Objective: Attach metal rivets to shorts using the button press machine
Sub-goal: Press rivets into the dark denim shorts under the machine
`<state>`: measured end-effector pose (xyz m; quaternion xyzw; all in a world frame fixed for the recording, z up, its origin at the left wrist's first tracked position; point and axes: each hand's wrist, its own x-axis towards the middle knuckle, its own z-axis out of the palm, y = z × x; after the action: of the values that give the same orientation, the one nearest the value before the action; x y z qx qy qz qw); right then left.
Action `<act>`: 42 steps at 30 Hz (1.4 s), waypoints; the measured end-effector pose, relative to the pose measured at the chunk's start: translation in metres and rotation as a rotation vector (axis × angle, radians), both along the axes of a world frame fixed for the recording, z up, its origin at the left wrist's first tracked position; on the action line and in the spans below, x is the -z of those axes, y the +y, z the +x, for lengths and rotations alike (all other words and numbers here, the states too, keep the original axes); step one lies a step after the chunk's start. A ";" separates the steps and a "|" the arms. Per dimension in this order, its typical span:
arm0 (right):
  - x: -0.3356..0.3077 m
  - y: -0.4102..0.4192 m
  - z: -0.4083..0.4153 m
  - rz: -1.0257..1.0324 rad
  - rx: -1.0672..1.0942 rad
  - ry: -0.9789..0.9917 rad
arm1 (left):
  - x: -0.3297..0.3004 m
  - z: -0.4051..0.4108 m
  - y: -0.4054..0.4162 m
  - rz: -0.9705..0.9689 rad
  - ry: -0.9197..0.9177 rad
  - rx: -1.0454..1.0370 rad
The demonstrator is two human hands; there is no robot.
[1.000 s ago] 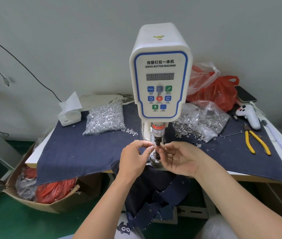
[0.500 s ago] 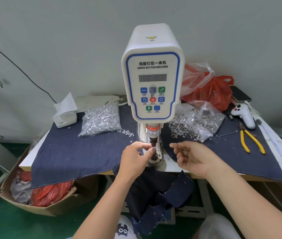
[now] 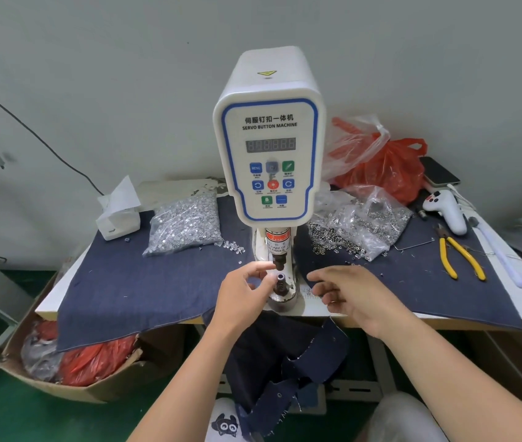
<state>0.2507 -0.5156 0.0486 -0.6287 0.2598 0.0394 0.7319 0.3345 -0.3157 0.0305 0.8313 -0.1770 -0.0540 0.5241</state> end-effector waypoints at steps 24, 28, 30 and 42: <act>-0.037 0.014 -0.031 -0.593 -0.701 -0.367 | -0.046 -0.026 0.046 0.434 -0.188 0.630; -0.037 -0.011 -0.033 -0.807 -0.827 -0.171 | -0.042 -0.018 0.059 0.126 0.076 0.592; -0.028 -0.013 -0.031 -0.904 -0.859 -0.220 | -0.039 -0.020 0.058 -0.032 0.199 0.572; -0.002 -0.016 -0.005 -0.679 -0.663 -0.336 | -0.022 0.014 0.059 0.257 0.051 0.430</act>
<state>0.2460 -0.5318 0.0509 -0.8777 -0.0773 0.0814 0.4659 0.3489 -0.2568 0.0528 0.8328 -0.3283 -0.2072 0.3947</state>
